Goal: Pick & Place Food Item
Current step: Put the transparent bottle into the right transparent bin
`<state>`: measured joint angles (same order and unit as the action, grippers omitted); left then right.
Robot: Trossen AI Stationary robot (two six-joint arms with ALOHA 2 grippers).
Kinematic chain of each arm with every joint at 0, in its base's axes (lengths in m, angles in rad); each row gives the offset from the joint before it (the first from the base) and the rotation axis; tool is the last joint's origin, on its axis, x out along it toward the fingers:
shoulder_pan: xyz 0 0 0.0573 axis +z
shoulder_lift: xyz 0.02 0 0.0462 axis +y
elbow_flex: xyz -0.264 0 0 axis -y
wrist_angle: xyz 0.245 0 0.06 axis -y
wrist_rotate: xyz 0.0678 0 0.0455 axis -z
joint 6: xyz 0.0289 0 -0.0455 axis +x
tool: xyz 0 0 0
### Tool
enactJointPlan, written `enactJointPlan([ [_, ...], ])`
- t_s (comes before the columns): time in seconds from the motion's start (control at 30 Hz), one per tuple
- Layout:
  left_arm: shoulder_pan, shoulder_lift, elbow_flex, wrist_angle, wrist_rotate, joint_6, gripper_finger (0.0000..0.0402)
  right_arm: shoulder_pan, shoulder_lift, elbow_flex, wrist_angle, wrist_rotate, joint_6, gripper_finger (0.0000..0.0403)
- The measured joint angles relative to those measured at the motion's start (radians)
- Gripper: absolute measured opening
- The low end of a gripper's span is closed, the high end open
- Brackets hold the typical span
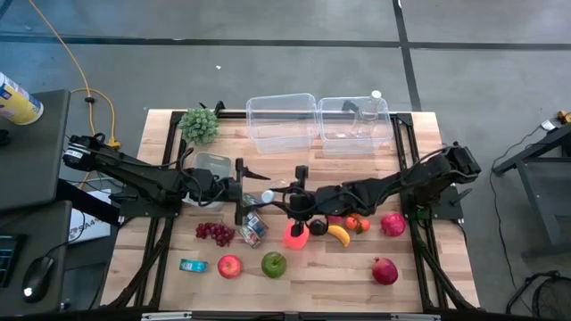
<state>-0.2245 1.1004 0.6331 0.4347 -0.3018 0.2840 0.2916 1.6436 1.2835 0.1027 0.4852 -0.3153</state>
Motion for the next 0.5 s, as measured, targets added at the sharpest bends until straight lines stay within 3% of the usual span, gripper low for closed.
enactJointPlan([
  [0.13, 0.0, 0.0, 0.0, -0.001, -0.106, 0.035, 0.0338, 0.026, -0.009, -0.001, -0.05, 0.078, -0.03, 0.0102],
  [0.3, 0.0, 0.0, 0.0, -0.006, -0.245, 0.033, 0.0339, 0.089, -0.061, -0.002, -0.077, 0.25, -0.105, 0.0102],
  [0.5, -0.001, 0.0, 0.0, -0.013, -0.312, 0.032, 0.034, 0.16, -0.159, -0.001, -0.134, 0.411, -0.104, 0.0102],
])
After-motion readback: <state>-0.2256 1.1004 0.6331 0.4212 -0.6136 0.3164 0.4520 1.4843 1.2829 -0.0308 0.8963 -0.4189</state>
